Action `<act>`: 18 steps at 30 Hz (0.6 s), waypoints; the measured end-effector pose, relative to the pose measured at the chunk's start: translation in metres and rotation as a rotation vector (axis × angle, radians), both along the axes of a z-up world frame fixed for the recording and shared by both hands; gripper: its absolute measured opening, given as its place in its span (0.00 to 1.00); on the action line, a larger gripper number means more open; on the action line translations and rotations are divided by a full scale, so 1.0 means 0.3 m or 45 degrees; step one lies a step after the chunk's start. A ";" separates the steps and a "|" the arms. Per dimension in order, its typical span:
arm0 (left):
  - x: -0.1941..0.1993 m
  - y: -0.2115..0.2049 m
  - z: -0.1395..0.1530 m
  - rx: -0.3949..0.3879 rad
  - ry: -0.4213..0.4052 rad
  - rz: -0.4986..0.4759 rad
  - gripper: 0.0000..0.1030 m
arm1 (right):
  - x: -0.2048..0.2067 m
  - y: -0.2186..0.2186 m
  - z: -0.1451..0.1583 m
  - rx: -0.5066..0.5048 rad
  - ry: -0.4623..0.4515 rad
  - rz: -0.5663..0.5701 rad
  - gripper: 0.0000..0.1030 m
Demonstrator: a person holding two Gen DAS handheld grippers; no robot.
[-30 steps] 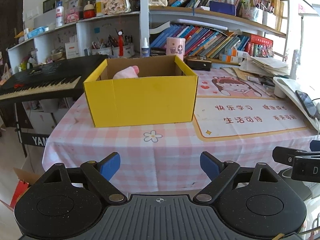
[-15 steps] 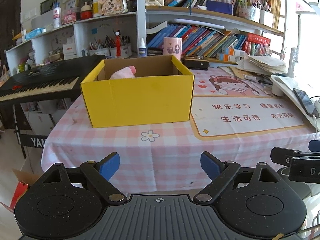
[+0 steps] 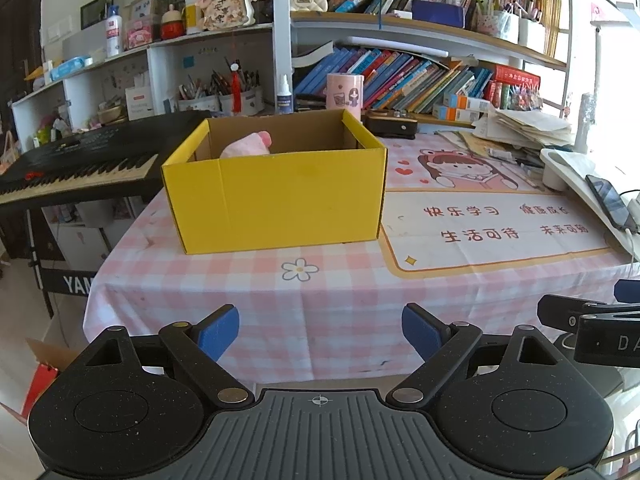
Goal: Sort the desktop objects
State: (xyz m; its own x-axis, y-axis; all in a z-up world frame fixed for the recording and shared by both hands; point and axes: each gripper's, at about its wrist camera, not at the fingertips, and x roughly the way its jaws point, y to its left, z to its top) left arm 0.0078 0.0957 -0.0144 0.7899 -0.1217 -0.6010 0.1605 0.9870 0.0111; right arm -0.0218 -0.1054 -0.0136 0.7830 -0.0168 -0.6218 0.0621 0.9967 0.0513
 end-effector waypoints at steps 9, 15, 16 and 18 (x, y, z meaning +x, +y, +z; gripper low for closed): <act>-0.003 -0.004 0.002 0.017 -0.001 -0.014 0.89 | 0.000 -0.002 -0.002 0.001 0.002 -0.001 0.97; -0.004 -0.009 0.001 0.023 0.005 -0.024 0.89 | 0.001 -0.001 0.001 0.001 0.004 -0.002 0.97; -0.004 -0.011 0.001 0.023 0.005 -0.024 0.89 | 0.000 0.000 0.001 0.002 0.006 -0.003 0.97; -0.004 -0.011 0.000 0.022 0.008 -0.025 0.89 | -0.001 0.000 0.002 0.002 0.006 -0.003 0.97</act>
State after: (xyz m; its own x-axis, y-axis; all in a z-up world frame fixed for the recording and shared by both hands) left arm 0.0066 0.0925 -0.0144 0.7835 -0.1266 -0.6084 0.1802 0.9833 0.0274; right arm -0.0221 -0.1056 -0.0130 0.7802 -0.0178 -0.6253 0.0650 0.9965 0.0527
